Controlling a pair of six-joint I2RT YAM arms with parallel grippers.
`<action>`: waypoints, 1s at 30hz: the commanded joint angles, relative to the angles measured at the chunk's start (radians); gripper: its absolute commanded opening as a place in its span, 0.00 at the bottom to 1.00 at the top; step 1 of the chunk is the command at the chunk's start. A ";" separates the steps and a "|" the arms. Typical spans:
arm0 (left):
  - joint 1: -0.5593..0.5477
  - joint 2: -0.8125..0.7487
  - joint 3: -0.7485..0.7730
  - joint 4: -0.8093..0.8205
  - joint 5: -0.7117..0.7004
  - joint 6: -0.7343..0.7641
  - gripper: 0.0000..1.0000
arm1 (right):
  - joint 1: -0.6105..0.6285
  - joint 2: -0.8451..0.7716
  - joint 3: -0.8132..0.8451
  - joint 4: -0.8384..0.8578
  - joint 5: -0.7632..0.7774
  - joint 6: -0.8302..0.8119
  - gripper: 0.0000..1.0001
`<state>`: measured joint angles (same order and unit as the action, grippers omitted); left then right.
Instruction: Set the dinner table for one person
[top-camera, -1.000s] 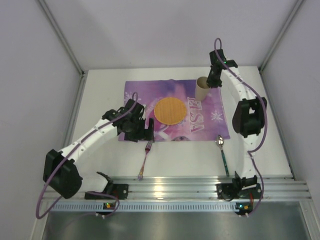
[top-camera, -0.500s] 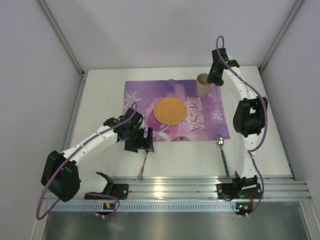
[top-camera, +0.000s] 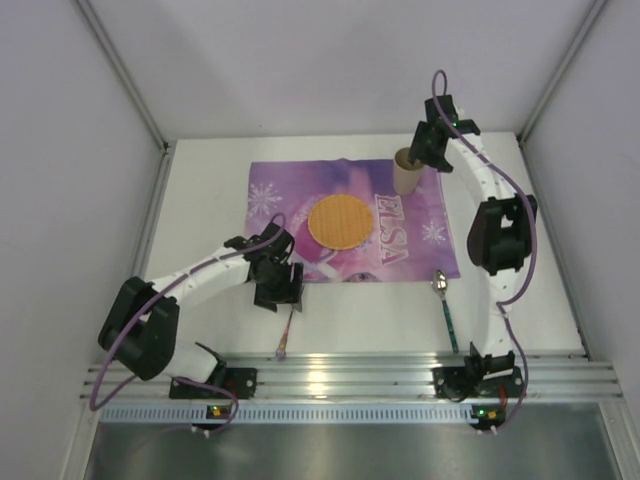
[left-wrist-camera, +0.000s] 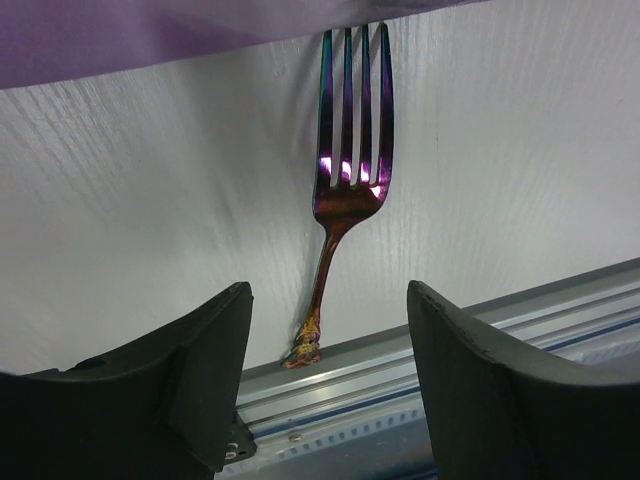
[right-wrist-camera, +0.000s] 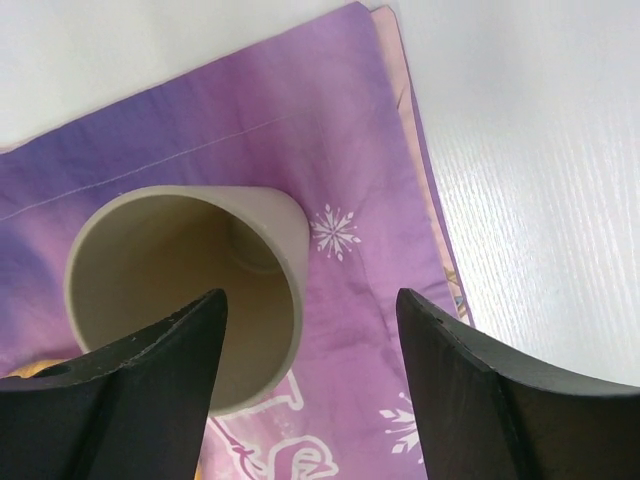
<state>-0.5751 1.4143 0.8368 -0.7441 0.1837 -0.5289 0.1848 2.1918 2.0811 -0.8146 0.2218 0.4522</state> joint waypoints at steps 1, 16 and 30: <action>-0.011 0.020 -0.001 0.069 -0.026 0.009 0.68 | -0.002 -0.125 0.016 0.038 -0.012 -0.010 0.70; -0.029 0.167 -0.050 0.193 -0.023 0.027 0.21 | 0.018 -0.641 -0.424 0.198 -0.045 0.062 0.70; -0.011 -0.012 0.364 -0.141 -0.081 0.085 0.00 | 0.015 -0.978 -0.828 0.068 -0.007 0.057 0.73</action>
<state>-0.5999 1.4895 1.0470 -0.7975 0.1520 -0.4839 0.1955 1.2675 1.2697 -0.7364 0.1871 0.5022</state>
